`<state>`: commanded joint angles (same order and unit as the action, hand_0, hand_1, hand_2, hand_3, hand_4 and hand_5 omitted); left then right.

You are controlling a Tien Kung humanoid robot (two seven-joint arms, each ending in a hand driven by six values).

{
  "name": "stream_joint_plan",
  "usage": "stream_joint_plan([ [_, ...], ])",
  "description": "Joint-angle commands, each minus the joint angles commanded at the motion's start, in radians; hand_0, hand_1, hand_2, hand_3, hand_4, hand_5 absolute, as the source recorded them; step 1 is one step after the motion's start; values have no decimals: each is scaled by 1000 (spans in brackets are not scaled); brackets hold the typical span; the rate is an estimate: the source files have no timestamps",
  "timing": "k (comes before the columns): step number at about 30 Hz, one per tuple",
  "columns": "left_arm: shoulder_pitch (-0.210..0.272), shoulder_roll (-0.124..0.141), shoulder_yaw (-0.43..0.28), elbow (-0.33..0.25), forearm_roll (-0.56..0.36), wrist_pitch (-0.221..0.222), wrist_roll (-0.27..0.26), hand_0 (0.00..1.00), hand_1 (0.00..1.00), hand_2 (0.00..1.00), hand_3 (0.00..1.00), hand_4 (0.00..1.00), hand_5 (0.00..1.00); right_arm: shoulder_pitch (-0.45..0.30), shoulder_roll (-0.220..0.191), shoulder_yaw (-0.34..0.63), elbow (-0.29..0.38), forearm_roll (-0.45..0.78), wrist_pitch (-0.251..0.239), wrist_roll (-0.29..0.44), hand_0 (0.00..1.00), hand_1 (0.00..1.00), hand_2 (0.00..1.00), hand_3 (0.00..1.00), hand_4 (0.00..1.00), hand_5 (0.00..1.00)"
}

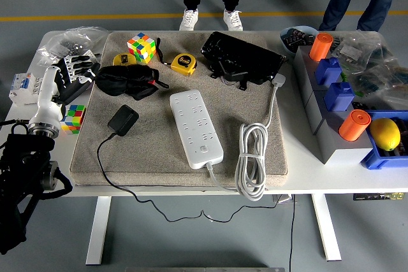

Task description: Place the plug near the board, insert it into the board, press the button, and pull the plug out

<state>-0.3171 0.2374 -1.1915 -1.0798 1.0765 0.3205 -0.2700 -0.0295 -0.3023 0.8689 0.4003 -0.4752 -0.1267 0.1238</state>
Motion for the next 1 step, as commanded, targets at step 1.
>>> stream_joint_plan([
  [1,0,0,0,0,1,0,0,575,636,632,629,861,395,0,0,1,0,0,0,0,607,625,572,545,755,275],
])
